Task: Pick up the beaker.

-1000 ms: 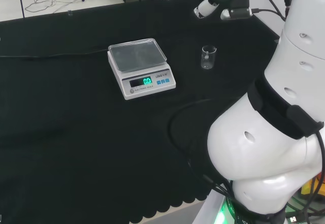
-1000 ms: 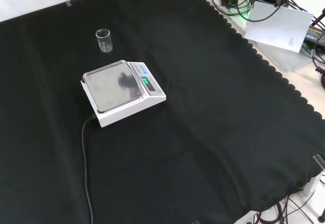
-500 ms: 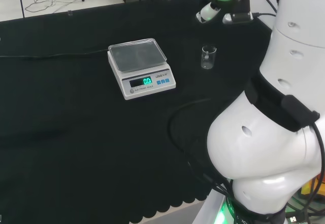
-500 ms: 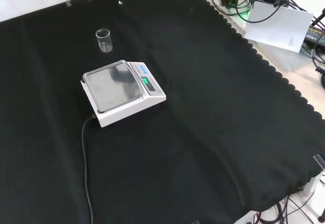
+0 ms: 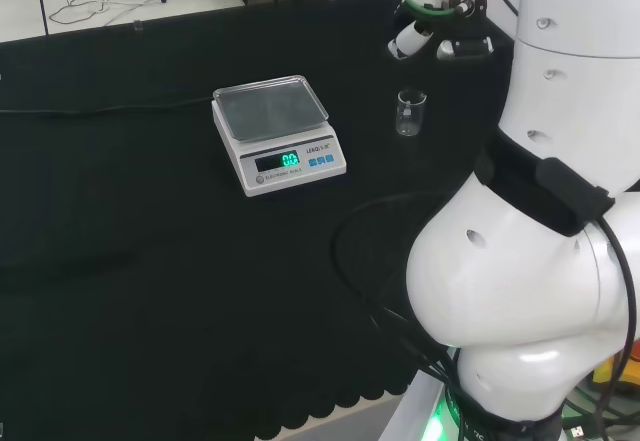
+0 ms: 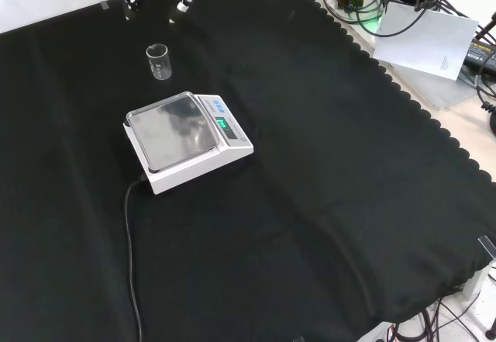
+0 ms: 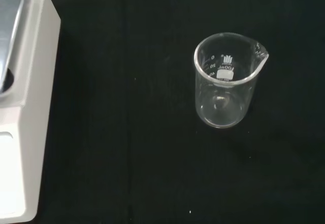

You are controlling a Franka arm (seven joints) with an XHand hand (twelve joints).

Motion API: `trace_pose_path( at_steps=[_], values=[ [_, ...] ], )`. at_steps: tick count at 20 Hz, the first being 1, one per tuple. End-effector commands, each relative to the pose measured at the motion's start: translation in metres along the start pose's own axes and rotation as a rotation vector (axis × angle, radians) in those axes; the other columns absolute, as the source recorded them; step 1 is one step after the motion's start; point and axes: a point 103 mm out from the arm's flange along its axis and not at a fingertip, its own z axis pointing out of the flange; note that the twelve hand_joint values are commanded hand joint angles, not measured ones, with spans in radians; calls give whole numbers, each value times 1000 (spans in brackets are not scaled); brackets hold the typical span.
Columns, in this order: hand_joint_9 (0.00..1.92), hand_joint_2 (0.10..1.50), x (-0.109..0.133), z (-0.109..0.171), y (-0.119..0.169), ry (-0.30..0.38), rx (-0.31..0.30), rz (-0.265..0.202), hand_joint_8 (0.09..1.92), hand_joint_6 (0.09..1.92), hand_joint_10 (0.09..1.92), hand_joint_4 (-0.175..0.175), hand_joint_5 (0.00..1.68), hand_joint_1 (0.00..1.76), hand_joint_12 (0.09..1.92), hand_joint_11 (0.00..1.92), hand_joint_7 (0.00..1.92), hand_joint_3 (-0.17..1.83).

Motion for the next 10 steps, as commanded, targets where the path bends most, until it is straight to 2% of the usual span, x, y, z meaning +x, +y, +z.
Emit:
trace_pose_path(
  at_steps=[1,5,10],
  values=[
    [380,811,-1,17,16,12,-4,-9,762,158,867,-43,492,682,1467,0,300,484],
    [381,812,-4,27,22,7,-16,-5,764,169,869,-43,498,687,1468,0,300,488],
    [390,808,-15,43,27,20,6,15,770,209,869,-45,492,692,1472,3,302,499]
  ],
)
